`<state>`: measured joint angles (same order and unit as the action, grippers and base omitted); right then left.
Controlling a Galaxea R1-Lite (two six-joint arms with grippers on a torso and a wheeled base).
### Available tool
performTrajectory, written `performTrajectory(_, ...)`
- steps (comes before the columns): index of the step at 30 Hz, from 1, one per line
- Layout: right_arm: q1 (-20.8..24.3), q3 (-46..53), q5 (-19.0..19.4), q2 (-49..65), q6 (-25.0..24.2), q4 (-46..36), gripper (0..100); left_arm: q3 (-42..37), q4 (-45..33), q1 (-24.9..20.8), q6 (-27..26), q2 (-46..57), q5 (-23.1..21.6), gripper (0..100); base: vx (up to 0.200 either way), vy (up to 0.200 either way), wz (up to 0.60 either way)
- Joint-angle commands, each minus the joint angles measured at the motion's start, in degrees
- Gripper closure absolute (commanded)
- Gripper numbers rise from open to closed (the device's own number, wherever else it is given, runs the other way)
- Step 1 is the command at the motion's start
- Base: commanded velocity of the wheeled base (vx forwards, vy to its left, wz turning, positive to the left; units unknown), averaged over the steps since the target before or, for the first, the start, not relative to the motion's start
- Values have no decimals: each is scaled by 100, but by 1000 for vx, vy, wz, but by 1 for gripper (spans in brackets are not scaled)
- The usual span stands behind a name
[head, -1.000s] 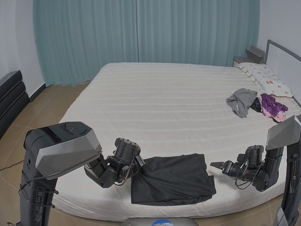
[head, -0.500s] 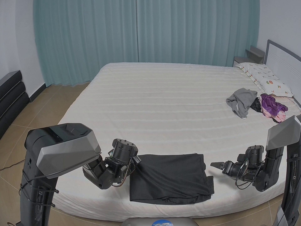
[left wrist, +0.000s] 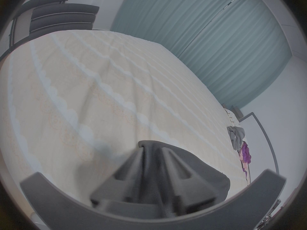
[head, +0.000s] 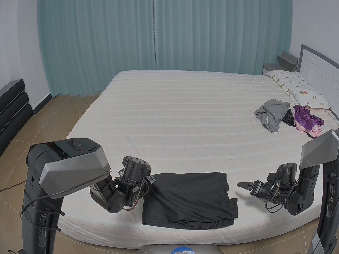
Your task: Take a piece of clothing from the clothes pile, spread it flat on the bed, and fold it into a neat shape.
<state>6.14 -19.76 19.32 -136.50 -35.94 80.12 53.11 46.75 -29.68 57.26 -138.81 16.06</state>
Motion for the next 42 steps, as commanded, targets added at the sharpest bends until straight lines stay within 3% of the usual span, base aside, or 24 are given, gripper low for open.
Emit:
performTrajectory(1,1,-10,1,27,-1,4,0,-82,-17,-2,5,30,-50,0,0,0,0)
performTrajectory(8,10,-72,-16,457,8,13,0,-372,-8,156,13,399,-305,0,0,0,0)
performTrajectory(12,-96,333,-157,1626,69,-5,0,-1005,89,349,-31,1155,-560,0,0,0,0)
performTrajectory(18,-403,895,-201,3270,210,-119,0,-1708,537,710,-180,2385,-577,0,0,0,0)
performTrajectory(23,-614,1475,-201,4606,808,-119,0,-2429,686,771,-602,3704,-234,0,0,0,0)
performTrajectory(26,-737,1704,-201,5406,1168,-163,0,-2947,1011,798,-1112,4627,302,0,0,0,0)
performTrajectory(32,-966,1906,-174,6548,1678,-532,0,-3659,1205,833,-2166,6279,460,0,0,0,0)
performTrajectory(36,-992,1906,-148,7207,1739,-1016,0,-3861,1055,841,-2632,7044,671,0,0,0,0)
performTrajectory(38,-984,1853,-51,7946,1757,-1736,0,-3958,695,841,-3151,7773,952,0,0,0,0)
performTrajectory(42,-922,1704,63,8825,1906,-2949,0,-3905,-131,833,-3617,8740,1110,0,0,0,0)
